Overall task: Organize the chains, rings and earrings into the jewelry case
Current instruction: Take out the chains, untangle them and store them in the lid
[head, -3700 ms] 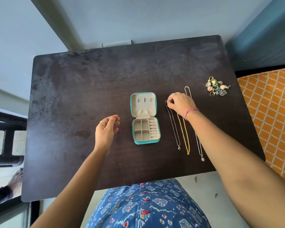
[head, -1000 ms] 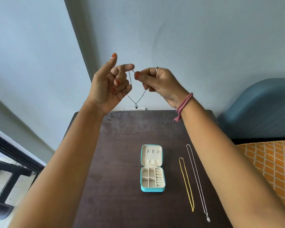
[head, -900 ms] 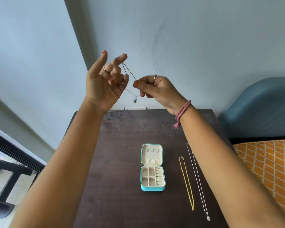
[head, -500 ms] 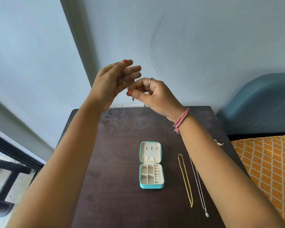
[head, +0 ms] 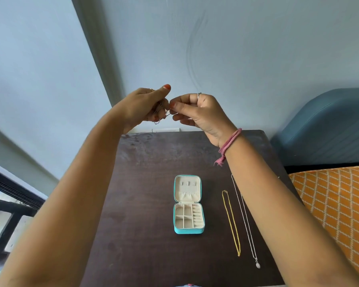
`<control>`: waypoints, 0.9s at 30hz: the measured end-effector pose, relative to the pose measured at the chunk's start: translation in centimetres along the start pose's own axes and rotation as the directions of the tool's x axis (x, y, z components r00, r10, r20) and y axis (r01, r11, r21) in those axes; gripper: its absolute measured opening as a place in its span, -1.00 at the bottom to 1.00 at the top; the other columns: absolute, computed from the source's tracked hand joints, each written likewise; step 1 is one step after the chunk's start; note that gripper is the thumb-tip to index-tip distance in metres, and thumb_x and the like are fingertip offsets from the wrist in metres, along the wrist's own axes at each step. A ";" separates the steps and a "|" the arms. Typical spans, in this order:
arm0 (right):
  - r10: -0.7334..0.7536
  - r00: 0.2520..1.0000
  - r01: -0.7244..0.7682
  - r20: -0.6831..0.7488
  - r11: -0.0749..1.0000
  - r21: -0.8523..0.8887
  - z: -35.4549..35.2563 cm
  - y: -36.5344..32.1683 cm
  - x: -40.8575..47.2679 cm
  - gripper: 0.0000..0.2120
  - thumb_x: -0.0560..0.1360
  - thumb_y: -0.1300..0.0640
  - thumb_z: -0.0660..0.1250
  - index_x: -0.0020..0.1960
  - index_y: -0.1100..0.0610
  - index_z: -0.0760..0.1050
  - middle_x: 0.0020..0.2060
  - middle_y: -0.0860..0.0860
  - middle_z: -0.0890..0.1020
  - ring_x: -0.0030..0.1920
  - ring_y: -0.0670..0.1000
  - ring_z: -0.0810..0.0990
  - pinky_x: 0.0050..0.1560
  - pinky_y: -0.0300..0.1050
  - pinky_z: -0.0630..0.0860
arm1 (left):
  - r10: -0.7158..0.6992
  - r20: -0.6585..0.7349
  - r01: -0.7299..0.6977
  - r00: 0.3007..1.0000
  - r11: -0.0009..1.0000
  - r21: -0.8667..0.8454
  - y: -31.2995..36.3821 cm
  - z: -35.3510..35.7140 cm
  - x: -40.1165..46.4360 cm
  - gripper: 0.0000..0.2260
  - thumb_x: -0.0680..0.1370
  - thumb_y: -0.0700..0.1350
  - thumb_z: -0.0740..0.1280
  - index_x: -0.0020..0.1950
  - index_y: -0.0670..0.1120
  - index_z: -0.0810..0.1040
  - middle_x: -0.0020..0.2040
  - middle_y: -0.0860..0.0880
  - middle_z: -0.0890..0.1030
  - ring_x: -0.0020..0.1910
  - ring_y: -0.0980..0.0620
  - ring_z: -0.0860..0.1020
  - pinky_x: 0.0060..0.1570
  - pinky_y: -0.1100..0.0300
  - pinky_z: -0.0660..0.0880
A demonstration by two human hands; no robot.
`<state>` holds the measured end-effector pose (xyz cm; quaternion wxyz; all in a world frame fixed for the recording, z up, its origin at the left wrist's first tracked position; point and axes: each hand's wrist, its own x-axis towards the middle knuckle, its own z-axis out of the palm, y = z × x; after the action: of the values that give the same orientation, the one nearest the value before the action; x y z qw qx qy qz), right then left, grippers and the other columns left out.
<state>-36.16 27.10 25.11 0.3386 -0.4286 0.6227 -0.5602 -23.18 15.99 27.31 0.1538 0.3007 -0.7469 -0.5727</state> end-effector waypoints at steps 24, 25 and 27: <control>-0.415 0.844 0.536 0.341 0.611 -0.583 -0.7 -0.2 0.9 -0.83 0.45 0.12 0.40 -0.02 0.18 0.65 0.04 0.06 0.57 0.04 -0.03 0.56 0.17 -0.21 0.44 | -0.138 0.270 0.103 0.953 0.985 0.137 1.0 0.9 -1.4 -0.27 0.51 0.40 -0.20 -0.38 -0.05 0.54 -0.52 -0.04 0.38 -0.62 0.09 0.21 0.08 0.01 0.53; -0.382 0.846 0.533 0.372 0.575 -0.621 -0.8 -0.3 1.1 -0.83 0.45 0.10 0.39 -0.04 0.17 0.65 0.06 0.05 0.55 0.07 -0.01 0.55 0.17 -0.06 0.45 | -0.136 0.260 0.093 0.956 0.981 0.172 1.0 1.0 -1.3 -0.27 0.52 0.38 -0.21 -0.31 -0.07 0.55 -0.51 -0.04 0.42 -0.62 0.11 0.24 -0.07 0.12 0.52; -0.300 0.860 0.510 0.412 0.488 -0.709 -0.8 -0.4 1.4 -0.83 0.45 0.09 0.36 -0.02 0.14 0.64 0.11 0.04 0.51 0.13 0.04 0.50 0.13 0.15 0.45 | -0.134 0.251 0.079 0.959 0.973 0.217 0.9 1.1 -1.0 -0.27 0.54 0.36 -0.21 -0.18 -0.14 0.55 -0.49 -0.01 0.49 -0.62 0.13 0.30 -0.35 0.31 0.43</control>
<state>-37.40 26.17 25.70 0.0381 -0.7309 0.6414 -0.2301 -23.30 17.59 27.91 -0.0100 0.2758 -0.7983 -0.5353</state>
